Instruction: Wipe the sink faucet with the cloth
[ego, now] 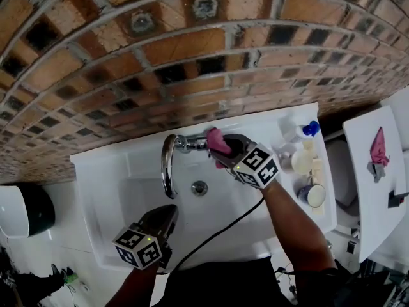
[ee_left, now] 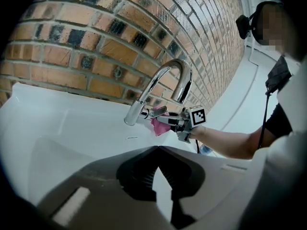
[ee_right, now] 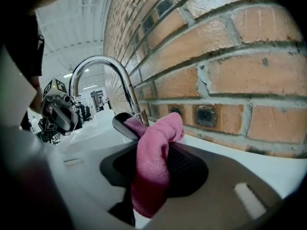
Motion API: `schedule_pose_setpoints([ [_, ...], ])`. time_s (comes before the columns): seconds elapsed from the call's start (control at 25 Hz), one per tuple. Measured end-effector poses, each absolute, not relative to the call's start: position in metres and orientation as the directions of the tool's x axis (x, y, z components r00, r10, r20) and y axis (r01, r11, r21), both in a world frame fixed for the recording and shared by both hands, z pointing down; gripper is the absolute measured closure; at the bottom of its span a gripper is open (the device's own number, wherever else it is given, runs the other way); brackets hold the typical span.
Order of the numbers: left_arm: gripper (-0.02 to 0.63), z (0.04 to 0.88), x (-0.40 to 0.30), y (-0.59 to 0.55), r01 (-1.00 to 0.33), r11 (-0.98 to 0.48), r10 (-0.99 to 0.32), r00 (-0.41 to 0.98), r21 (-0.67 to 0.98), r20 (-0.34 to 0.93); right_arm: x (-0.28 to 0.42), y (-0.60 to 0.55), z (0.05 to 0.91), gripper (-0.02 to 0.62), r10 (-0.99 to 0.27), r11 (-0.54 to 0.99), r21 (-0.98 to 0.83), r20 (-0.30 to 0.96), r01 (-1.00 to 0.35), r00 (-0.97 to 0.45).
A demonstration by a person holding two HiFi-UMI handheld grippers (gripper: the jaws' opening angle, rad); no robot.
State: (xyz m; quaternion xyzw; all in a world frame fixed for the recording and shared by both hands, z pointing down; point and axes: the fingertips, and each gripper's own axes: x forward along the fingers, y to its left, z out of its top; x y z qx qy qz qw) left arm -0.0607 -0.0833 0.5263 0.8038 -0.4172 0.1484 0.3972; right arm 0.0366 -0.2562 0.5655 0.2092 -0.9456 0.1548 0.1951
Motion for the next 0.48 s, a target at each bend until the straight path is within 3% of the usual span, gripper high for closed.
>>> schedule_pose_setpoints([
  [0.48, 0.6, 0.519, -0.064, -0.081, -0.78, -0.355, -0.567, 0.618, 0.516, 0.544, 0.04, -0.234, 0.528, 0.451, -0.362, 0.886, -0.12, 0.426, -0.448, -0.829],
])
